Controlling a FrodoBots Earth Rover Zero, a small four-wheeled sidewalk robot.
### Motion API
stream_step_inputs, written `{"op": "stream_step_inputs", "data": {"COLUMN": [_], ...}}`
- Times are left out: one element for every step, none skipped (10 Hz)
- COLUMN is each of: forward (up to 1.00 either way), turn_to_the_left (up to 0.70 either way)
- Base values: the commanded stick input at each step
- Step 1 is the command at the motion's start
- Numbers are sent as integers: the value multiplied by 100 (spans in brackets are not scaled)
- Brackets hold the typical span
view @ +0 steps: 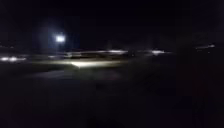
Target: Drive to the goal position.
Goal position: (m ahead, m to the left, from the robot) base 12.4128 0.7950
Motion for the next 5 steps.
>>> {"op": "stream_step_inputs", "data": {"forward": [70,70,70,70,70], "turn_to_the_left": [0,0,0,0,0]}}
